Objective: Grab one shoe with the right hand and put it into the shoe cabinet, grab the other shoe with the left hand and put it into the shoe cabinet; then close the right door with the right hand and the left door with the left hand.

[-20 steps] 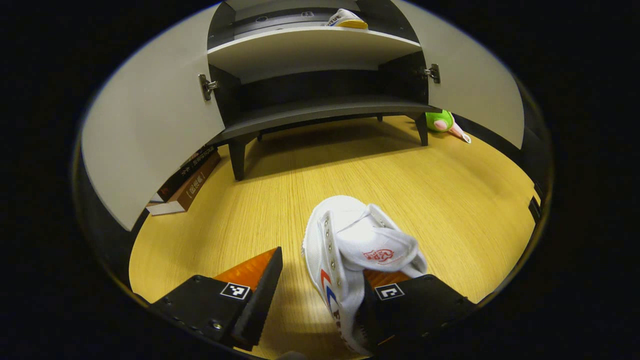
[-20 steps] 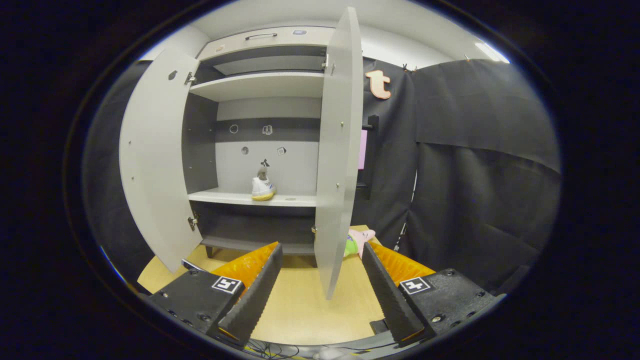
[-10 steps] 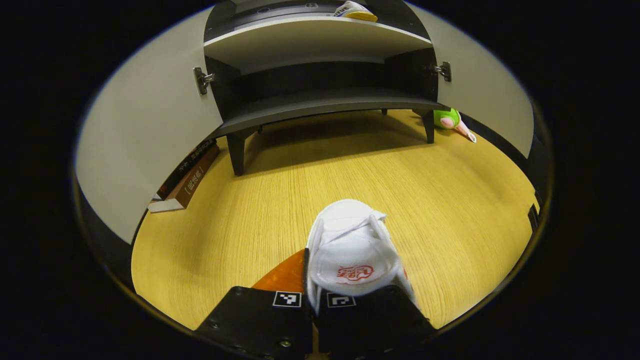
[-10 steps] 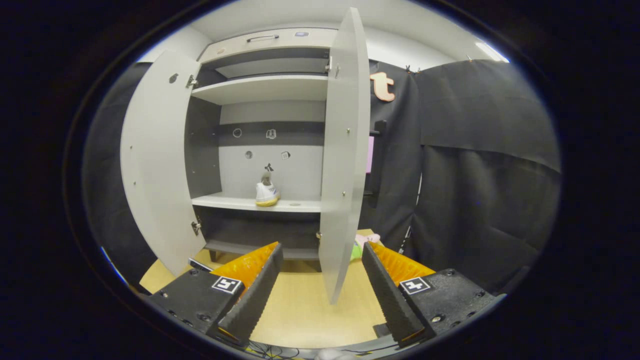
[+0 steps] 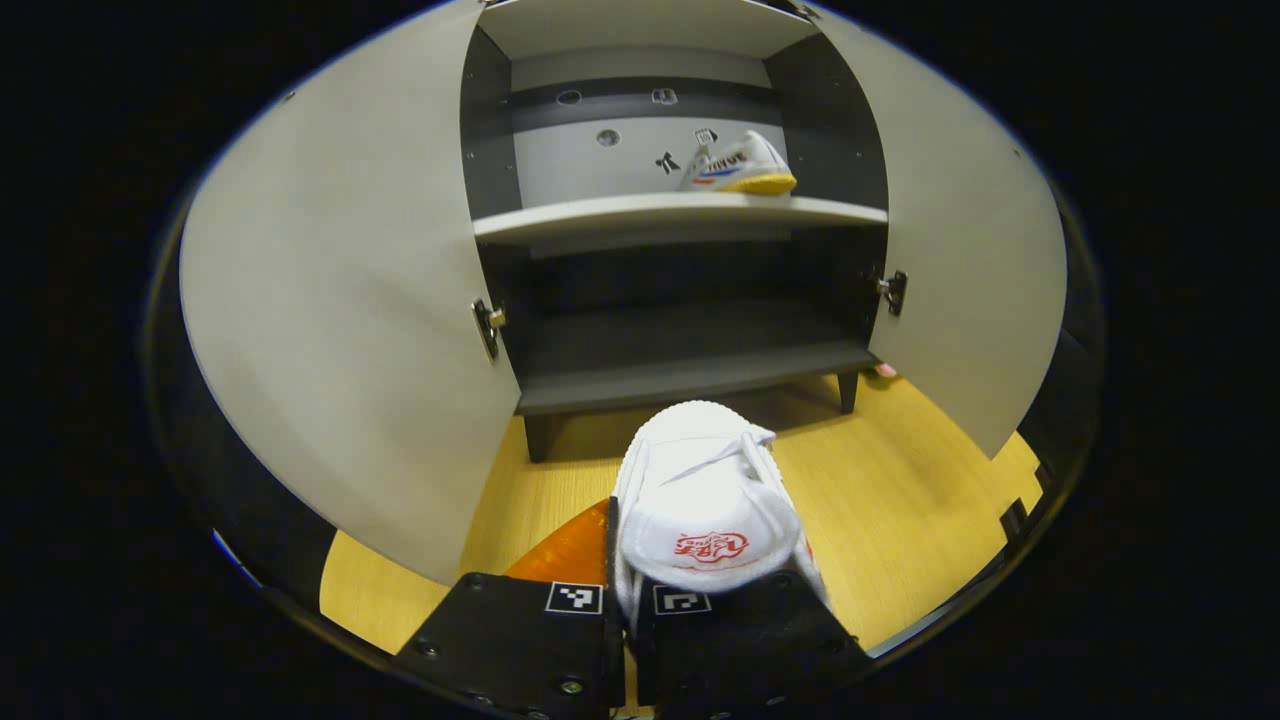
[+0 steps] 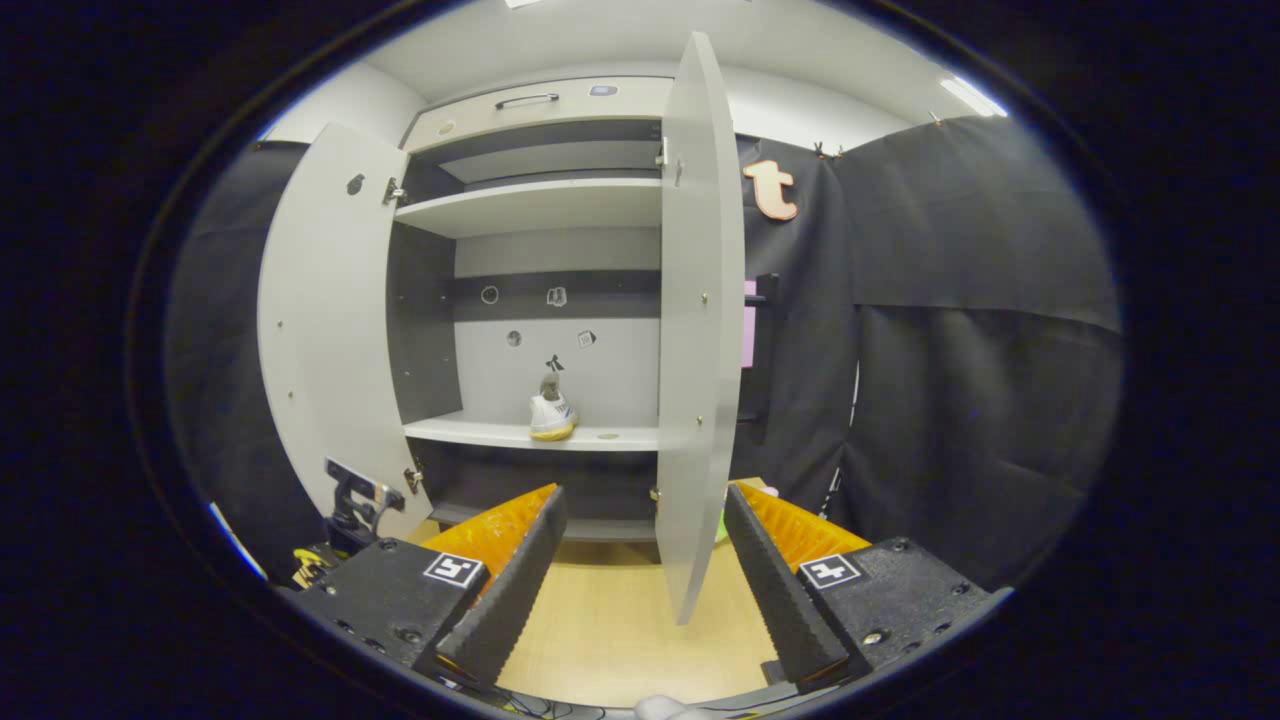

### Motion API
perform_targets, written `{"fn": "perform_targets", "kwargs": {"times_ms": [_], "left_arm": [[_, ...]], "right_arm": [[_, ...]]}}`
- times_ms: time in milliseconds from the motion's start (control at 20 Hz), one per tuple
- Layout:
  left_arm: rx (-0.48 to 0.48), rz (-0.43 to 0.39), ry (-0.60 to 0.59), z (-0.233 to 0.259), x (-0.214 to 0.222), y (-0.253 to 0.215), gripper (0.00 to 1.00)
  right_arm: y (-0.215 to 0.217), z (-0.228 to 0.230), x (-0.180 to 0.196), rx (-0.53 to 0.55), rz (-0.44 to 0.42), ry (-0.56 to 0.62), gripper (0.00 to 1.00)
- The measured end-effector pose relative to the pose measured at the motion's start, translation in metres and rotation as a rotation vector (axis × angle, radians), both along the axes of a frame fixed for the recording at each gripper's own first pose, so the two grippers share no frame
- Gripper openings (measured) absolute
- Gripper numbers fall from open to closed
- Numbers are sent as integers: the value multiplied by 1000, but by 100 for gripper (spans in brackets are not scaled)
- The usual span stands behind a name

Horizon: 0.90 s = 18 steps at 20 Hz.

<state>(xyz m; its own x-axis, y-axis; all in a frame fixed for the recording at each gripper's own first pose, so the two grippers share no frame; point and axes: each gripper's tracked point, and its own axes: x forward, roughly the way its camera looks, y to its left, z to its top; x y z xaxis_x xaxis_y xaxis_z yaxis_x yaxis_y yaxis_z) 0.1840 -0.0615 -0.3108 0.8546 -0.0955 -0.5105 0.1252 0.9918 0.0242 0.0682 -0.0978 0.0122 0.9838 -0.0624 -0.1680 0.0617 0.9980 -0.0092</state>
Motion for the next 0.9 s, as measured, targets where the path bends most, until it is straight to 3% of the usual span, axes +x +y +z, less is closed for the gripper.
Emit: {"fn": "perform_targets", "kwargs": {"times_ms": [350, 700, 900], "left_arm": [[-16, 68, -186, 110, 70, 20, 13], [-8, 121, -279, 137, 131, 22, 13], [9, 138, -296, 150, 188, 9, 13]], "right_arm": [[3, 10, 15, 12, 46, -23, 100], [13, 15, 23, -16, 99, -41, 100], [11, 19, 30, 1, 109, -50, 99]]}}
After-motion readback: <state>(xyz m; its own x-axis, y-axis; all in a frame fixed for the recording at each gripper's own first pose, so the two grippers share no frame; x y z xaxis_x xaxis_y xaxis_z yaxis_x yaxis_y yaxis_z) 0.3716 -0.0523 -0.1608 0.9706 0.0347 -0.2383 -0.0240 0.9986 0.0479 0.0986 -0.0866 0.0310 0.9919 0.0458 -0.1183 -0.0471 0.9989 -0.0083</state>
